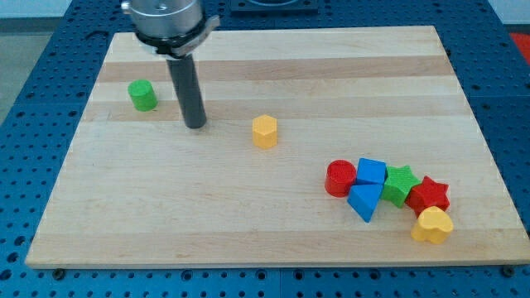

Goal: Slide the yellow hexagon towards the red circle

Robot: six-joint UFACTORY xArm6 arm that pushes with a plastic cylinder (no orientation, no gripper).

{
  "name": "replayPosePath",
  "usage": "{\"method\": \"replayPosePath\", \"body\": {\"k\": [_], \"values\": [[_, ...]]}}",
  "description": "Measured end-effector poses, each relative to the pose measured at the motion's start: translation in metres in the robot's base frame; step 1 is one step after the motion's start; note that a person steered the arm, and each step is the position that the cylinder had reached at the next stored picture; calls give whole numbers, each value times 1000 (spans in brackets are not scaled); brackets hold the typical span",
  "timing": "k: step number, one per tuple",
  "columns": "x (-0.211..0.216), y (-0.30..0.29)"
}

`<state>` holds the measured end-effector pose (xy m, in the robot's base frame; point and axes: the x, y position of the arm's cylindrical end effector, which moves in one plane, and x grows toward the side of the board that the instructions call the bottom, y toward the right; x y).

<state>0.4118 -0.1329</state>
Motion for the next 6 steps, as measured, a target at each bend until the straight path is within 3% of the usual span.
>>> {"method": "replayPosePath", "body": {"k": [1,4,6], "values": [[0,-25],[27,-21],[17,93]]}}
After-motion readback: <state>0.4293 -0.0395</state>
